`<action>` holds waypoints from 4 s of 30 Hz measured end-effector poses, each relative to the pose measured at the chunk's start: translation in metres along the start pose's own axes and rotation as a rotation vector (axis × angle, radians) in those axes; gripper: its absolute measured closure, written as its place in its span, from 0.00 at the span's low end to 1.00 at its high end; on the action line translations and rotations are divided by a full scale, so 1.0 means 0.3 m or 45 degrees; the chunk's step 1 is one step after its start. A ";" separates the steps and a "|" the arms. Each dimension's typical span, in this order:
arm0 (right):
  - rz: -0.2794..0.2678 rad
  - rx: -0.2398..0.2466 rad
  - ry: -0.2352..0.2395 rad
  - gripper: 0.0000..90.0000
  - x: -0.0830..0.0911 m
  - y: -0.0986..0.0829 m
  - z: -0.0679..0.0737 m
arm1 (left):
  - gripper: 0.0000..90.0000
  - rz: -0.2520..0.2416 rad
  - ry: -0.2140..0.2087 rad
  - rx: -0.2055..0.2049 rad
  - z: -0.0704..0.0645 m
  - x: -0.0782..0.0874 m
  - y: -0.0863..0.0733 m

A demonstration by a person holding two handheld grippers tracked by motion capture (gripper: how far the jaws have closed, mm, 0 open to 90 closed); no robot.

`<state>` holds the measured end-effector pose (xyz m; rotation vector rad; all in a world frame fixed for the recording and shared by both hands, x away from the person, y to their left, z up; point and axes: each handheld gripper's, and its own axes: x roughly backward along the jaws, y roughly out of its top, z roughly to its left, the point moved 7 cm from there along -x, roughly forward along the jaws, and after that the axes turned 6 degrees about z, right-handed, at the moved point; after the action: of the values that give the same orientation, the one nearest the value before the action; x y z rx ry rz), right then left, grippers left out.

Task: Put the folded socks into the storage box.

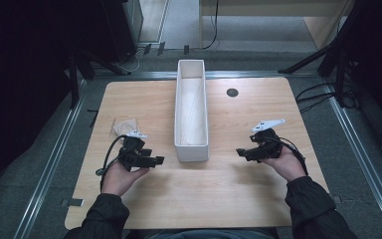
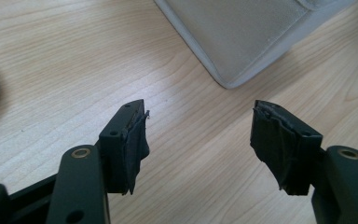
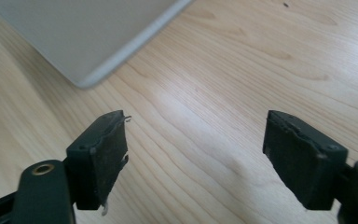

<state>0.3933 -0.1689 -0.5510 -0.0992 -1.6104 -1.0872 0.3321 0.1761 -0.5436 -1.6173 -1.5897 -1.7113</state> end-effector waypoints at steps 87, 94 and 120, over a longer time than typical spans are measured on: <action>0.085 0.087 -0.013 0.22 -0.011 -0.021 -0.003 | 0.37 -0.024 0.198 0.345 0.317 0.079 0.070; 0.085 0.086 -0.013 0.22 -0.012 -0.021 -0.009 | 0.37 -0.021 0.200 0.392 0.348 0.096 0.100; 0.097 0.113 -0.032 0.22 -0.014 -0.022 -0.004 | 0.32 0.022 0.309 0.583 0.461 -0.008 0.117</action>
<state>0.3919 -0.1717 -0.5583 -0.1146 -1.6615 -0.9577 0.4308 0.2774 -0.5624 -1.1524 -1.6808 -1.3424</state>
